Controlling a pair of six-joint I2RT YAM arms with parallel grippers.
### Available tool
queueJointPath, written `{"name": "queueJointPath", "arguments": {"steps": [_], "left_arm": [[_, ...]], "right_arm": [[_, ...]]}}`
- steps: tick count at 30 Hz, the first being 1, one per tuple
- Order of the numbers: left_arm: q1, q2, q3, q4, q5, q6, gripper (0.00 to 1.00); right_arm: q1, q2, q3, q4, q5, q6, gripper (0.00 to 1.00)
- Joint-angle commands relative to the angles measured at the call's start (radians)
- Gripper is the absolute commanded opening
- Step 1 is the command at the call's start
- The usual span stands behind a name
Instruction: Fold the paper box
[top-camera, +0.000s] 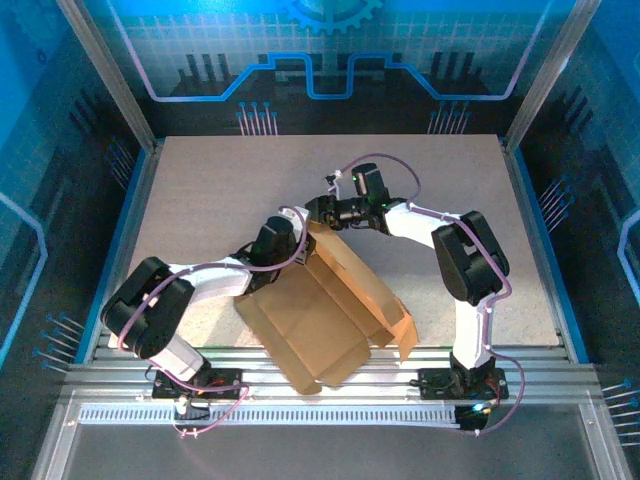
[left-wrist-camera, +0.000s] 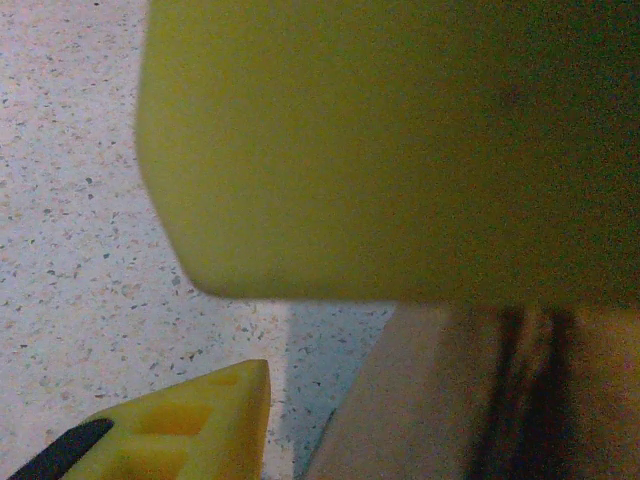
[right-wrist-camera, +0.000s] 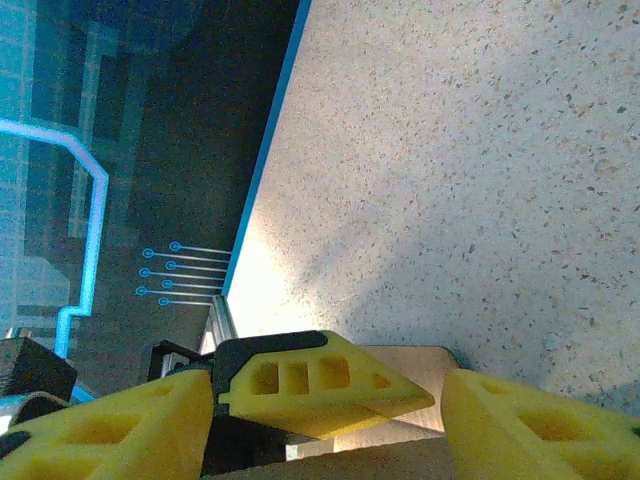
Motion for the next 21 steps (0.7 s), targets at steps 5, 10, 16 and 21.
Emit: {"name": "queueJointPath", "arguments": {"steps": [5, 10, 16, 21], "left_arm": [[0.003, -0.025, -0.024, 0.041, -0.032, -0.029, 0.37], [0.004, -0.049, -0.03, 0.029, -0.035, -0.053, 0.38], [0.003, -0.078, -0.067, 0.032, -0.048, -0.075, 0.38], [0.004, -0.108, -0.104, 0.045, -0.096, -0.102, 0.38]], "right_arm": [[-0.008, -0.005, -0.016, -0.063, 0.028, 0.007, 0.64], [-0.016, -0.024, 0.006, -0.071, 0.02, 0.021, 0.74], [-0.042, -0.101, 0.067, -0.19, 0.041, -0.032, 0.9], [-0.08, -0.162, 0.062, -0.229, 0.041, -0.044, 1.0]]}}
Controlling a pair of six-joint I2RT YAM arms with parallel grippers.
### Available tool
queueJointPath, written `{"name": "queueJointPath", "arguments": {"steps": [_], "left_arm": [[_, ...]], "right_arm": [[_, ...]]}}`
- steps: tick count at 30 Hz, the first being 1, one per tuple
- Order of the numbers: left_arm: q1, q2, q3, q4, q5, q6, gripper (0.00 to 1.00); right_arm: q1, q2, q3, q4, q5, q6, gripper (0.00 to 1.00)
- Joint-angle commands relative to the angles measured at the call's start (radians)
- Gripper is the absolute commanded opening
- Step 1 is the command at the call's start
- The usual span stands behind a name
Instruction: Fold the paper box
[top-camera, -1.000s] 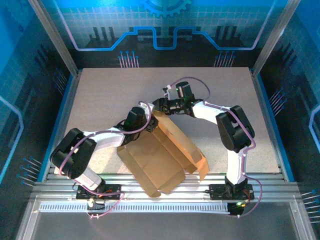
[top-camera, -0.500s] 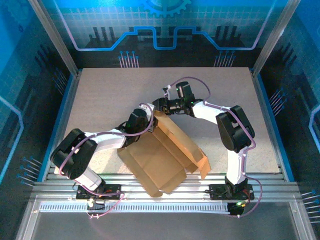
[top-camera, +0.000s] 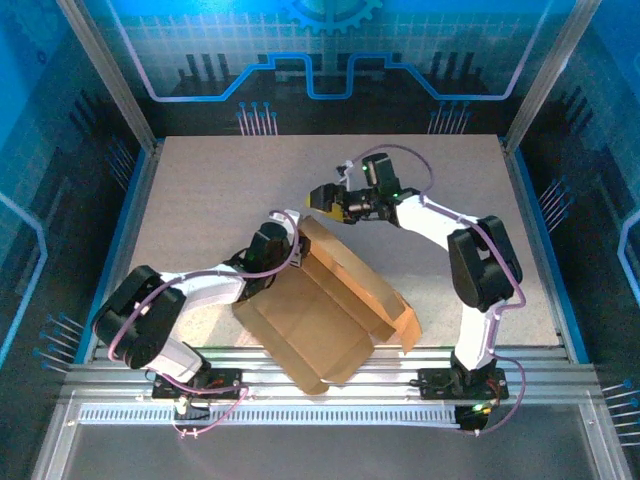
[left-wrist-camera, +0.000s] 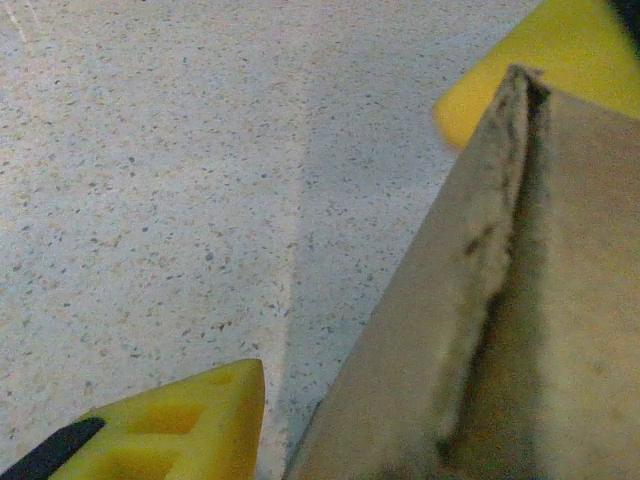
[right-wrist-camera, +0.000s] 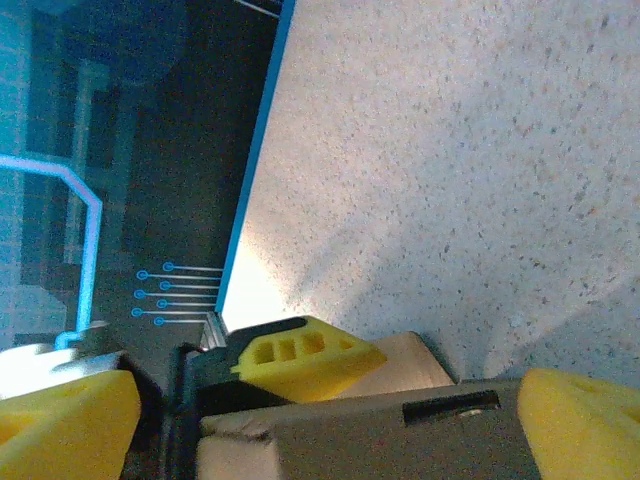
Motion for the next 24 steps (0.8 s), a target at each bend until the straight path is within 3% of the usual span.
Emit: {"name": "queueJointPath", "arguments": {"steps": [1, 7, 12, 24], "left_arm": [[0.004, -0.04, -0.028, 0.019, -0.06, -0.037, 0.38], [0.004, -0.069, -0.048, 0.008, -0.176, -0.092, 0.37], [0.005, -0.075, -0.053, 0.007, -0.266, -0.145, 0.33], [0.007, -0.107, -0.092, -0.042, -0.469, -0.294, 0.25]], "right_arm": [[-0.037, -0.078, 0.02, -0.069, 0.001, -0.029, 1.0], [-0.09, -0.187, -0.009, -0.184, 0.037, -0.115, 1.0], [-0.11, -0.304, -0.043, -0.342, 0.149, -0.248, 1.0], [-0.142, -0.558, -0.169, -0.513, 0.387, -0.344, 1.0]]}}
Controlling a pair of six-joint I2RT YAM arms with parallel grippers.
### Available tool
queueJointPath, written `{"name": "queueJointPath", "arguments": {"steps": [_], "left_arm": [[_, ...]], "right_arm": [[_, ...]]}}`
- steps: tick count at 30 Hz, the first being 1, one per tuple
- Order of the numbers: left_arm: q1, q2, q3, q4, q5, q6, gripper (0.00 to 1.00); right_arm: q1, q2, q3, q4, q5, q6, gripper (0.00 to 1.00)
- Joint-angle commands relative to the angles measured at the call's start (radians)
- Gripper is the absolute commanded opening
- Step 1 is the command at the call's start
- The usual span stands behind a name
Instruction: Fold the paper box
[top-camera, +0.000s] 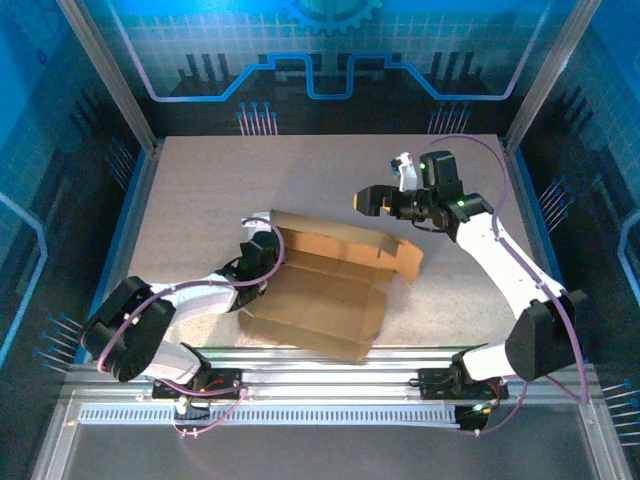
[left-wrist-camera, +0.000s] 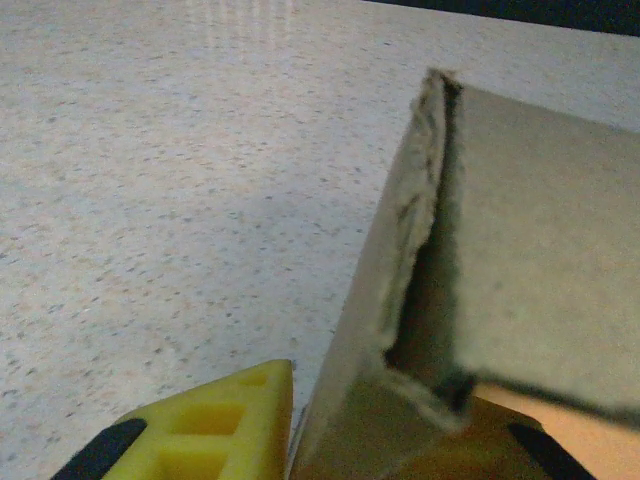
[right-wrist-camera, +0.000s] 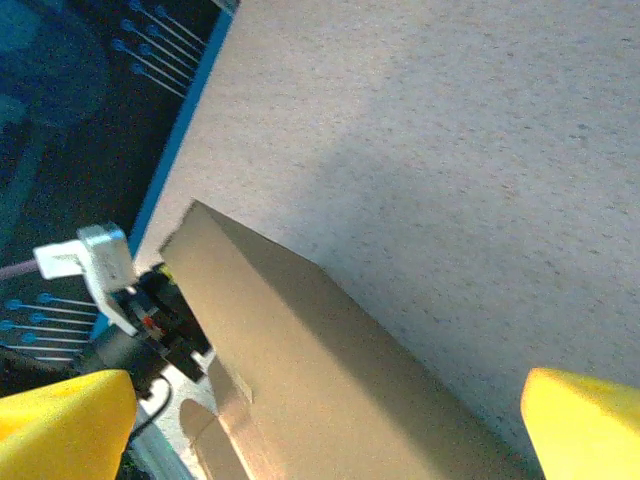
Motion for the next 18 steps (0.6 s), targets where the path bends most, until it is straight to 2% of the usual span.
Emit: {"name": "queueJointPath", "arguments": {"steps": [1, 4, 10, 18], "left_arm": [[0.007, -0.028, 0.001, -0.054, -0.101, -0.093, 0.25], [0.006, -0.039, -0.008, -0.058, -0.11, -0.137, 0.25], [0.003, -0.07, -0.03, -0.048, -0.099, -0.116, 0.28], [-0.029, -0.205, -0.078, -0.129, -0.08, -0.111, 0.53]], "right_arm": [[-0.009, -0.062, -0.031, -0.097, 0.112, -0.047, 0.99], [-0.009, -0.095, -0.043, -0.137, 0.157, -0.061, 0.97], [-0.009, -0.126, -0.056, -0.157, 0.204, -0.068, 0.96], [-0.002, -0.168, -0.157, -0.054, 0.174, 0.006, 0.91]]}}
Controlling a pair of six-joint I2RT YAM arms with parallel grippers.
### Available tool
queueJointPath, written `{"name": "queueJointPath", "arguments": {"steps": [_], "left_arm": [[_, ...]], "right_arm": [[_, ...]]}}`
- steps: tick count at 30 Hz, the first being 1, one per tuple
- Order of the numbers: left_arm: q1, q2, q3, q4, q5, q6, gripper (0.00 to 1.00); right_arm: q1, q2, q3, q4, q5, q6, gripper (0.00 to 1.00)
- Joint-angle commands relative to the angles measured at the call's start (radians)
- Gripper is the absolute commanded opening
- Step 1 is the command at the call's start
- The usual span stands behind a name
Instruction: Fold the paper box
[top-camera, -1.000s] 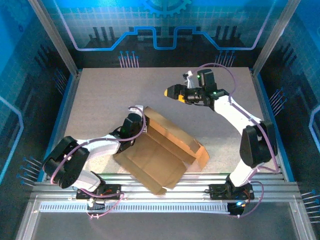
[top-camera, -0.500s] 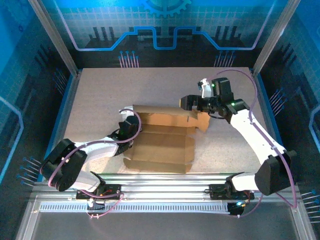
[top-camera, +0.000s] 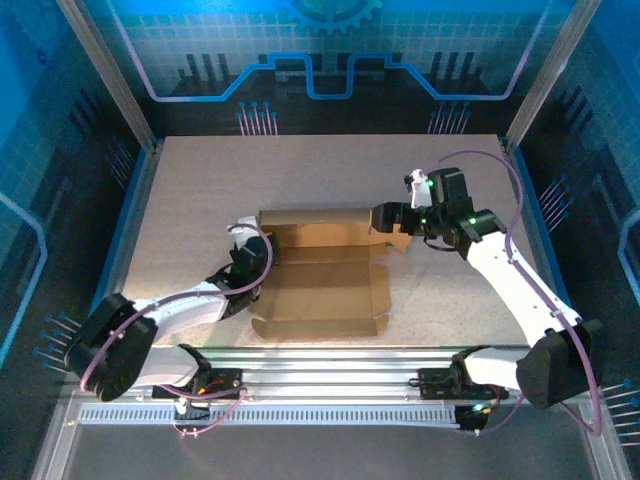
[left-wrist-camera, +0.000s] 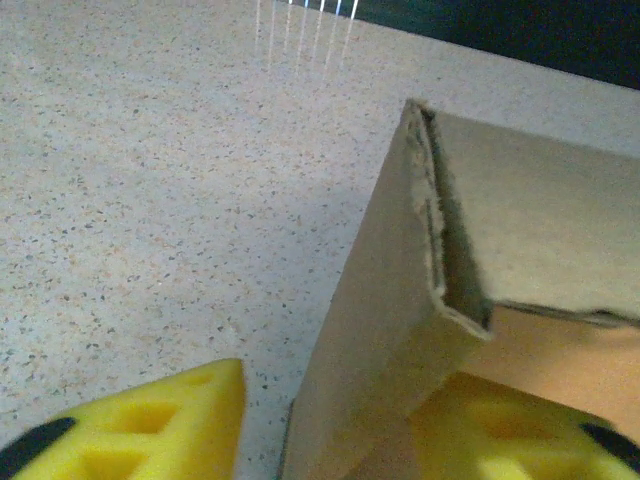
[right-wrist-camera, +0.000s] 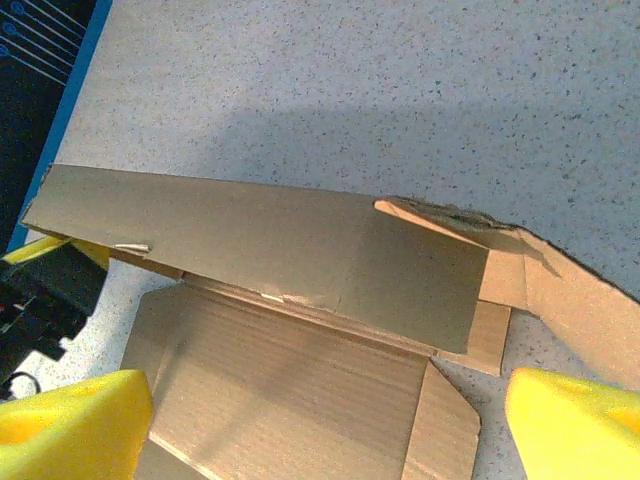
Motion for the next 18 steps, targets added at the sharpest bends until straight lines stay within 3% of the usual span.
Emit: {"name": "queueJointPath", "arguments": {"steps": [1, 3, 7, 8, 14, 18], "left_arm": [[-0.021, -0.092, -0.026, -0.075, -0.003, -0.01, 0.55], [-0.041, -0.156, -0.029, -0.156, 0.002, -0.024, 0.64], [-0.077, -0.278, -0.032, -0.328, 0.066, -0.1, 0.95], [-0.094, -0.301, -0.033, -0.348, 0.092, -0.107, 0.99], [-0.165, -0.287, -0.007, -0.419, 0.255, -0.184, 0.99], [-0.2, -0.21, -0.009, -0.353, 0.363, -0.275, 0.99]], "right_arm": [[0.001, -0.036, -0.055, 0.047, -0.022, 0.039, 0.9], [-0.001, -0.036, -0.077, 0.062, -0.051, 0.045, 0.88], [0.005, -0.043, -0.15, 0.112, -0.061, 0.074, 0.88], [0.005, -0.046, -0.174, 0.134, -0.064, 0.086, 0.88], [0.016, -0.024, -0.296, 0.273, -0.075, 0.134, 0.91], [0.019, -0.005, -0.373, 0.397, -0.091, 0.181, 0.93]]}}
